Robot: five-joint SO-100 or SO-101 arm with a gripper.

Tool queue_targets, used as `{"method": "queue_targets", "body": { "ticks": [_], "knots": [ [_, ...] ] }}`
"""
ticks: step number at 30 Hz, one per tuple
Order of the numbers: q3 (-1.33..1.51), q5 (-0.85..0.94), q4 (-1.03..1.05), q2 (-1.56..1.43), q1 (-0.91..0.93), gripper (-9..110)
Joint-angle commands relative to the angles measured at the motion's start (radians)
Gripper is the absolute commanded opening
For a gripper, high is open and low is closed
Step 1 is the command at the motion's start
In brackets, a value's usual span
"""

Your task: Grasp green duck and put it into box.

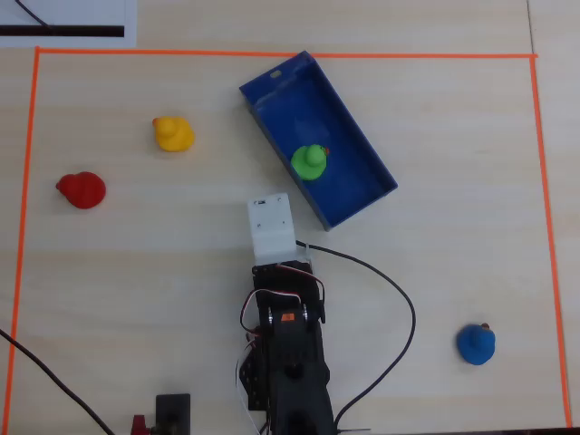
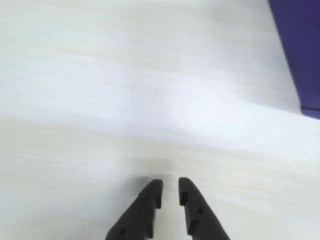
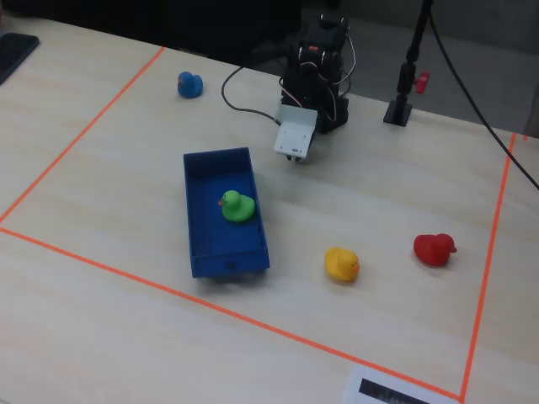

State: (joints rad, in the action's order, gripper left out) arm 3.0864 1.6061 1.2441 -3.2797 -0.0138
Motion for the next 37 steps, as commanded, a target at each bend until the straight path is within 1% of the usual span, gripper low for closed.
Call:
{"method": "queue_targets", "body": {
  "ticks": [1, 6, 37],
  "knots": [
    [0.003, 0.009, 0.060, -0.031, -0.012, 0],
    [0.006, -0.011, 0.118, -0.031, -0.017, 0],
    [0.011, -0.012, 0.114, -0.032, -0.008, 1]
  ]
}}
